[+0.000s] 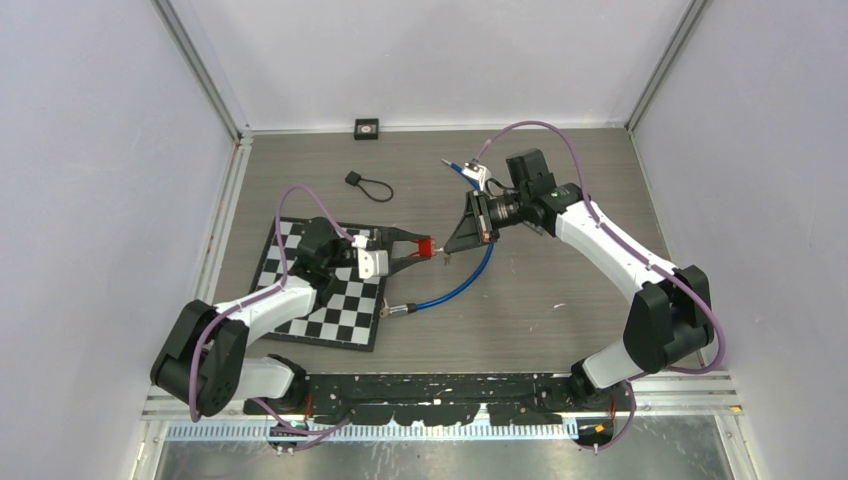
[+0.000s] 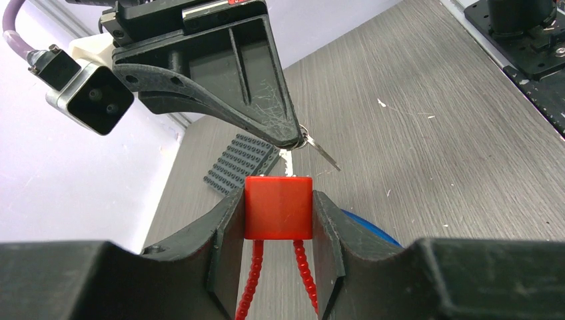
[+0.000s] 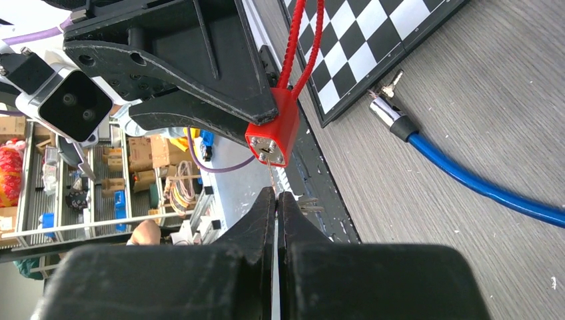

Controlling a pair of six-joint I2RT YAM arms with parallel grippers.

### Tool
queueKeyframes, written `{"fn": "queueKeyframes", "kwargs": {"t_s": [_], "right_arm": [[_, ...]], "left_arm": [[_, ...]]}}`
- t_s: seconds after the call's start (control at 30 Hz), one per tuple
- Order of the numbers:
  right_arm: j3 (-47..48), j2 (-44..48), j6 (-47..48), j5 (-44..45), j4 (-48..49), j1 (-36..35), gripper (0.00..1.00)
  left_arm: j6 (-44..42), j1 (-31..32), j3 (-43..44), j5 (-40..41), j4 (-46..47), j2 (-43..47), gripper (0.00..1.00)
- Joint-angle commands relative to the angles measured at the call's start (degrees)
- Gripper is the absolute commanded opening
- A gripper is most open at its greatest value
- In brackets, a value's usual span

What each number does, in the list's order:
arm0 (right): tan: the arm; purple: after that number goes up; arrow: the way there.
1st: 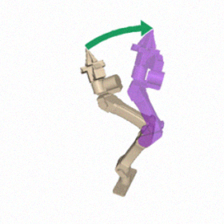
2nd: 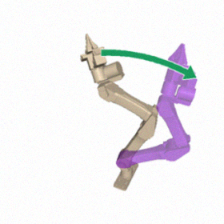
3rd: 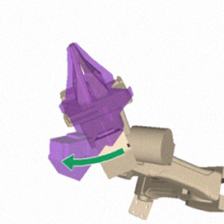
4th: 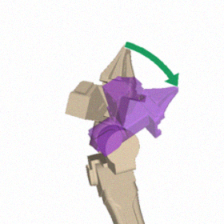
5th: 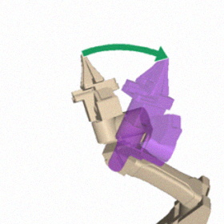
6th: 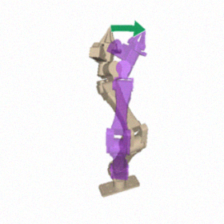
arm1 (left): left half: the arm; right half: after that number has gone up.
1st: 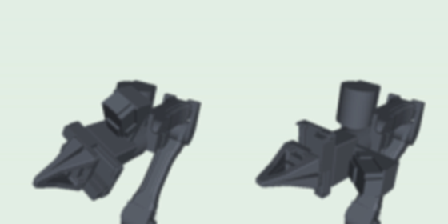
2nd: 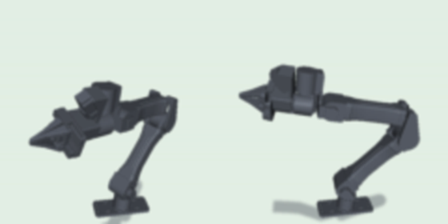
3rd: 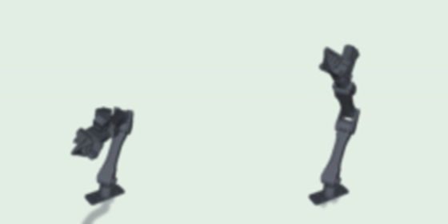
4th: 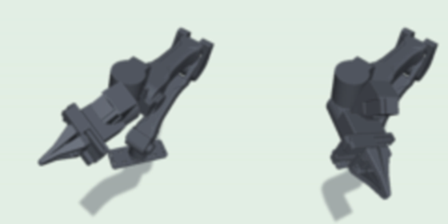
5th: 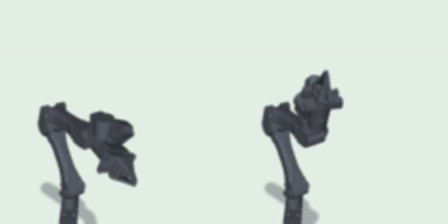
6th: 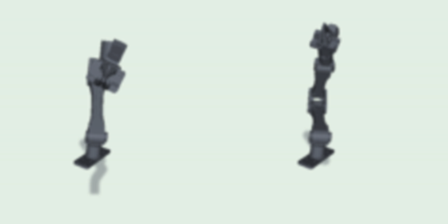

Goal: Unlock with the key

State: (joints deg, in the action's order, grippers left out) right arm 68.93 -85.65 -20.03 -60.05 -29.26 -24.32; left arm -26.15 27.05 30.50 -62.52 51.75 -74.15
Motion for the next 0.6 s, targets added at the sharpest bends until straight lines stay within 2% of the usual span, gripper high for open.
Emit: {"fn": "queueKeyframes", "kwargs": {"t_s": [0.0,0.57], "right_arm": [[2.94,-0.4,1.03,-0.06,-0.63,-0.29,0.0],[3.24,-1.01,1.66,0.73,-1.02,-0.29,0.01]], "left_arm": [[-1.29,0.29,-0.06,0.18,1.52,1.15,0.0],[-1.02,0.29,-0.19,-0.39,1.51,1.8,0.0]]}}
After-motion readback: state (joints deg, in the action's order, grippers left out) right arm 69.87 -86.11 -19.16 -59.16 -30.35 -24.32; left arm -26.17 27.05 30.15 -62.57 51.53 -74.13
